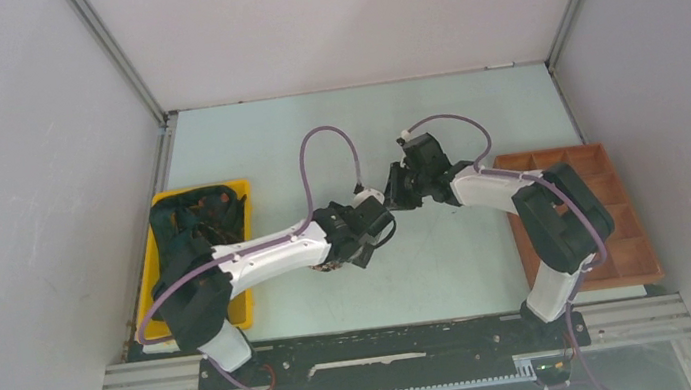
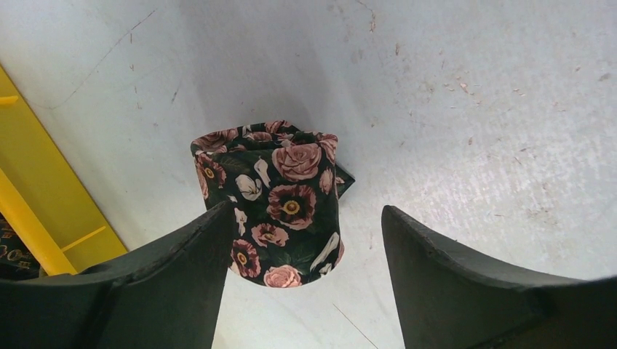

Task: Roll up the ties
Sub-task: Roll the tie at the center of the board, then pick up the tie at the center of the board.

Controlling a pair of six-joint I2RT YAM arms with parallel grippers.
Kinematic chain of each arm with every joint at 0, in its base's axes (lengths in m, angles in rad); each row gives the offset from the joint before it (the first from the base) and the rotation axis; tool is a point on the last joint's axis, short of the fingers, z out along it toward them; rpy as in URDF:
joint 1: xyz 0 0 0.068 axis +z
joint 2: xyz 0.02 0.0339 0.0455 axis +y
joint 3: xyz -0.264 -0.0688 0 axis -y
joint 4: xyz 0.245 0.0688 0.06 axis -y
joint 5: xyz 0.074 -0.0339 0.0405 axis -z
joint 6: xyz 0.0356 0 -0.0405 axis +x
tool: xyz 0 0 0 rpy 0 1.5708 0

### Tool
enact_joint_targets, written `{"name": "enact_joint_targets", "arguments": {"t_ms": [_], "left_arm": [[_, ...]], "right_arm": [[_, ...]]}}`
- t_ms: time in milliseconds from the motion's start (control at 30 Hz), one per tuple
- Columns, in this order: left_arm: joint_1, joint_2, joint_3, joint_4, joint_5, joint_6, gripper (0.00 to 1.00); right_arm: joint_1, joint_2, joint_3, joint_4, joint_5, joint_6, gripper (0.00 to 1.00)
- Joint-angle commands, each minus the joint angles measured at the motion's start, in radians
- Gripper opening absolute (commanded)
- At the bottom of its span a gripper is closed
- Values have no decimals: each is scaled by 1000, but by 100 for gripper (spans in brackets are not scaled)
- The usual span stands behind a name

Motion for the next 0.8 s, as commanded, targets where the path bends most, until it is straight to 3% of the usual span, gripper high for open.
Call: {"name": "enact_joint_targets", "arguments": {"t_ms": [0, 233, 433, 500, 767], "left_arm": [[12, -89, -9, 26, 27, -26, 80], [66, -232, -59, 34, 92, -47, 86], [171, -364, -167, 95, 207, -57, 91], [208, -400, -203, 111, 234, -57, 91], [321, -462, -284, 145, 289, -65, 91]], "right_arm": [[14, -64, -4, -8, 22, -27, 20], [39, -125, -56, 29, -25, -20, 29], [108, -185, -130, 117, -107, 7, 78], [137, -196, -158, 169, -139, 34, 89], [253, -147, -200, 343, -175, 174, 95]]}}
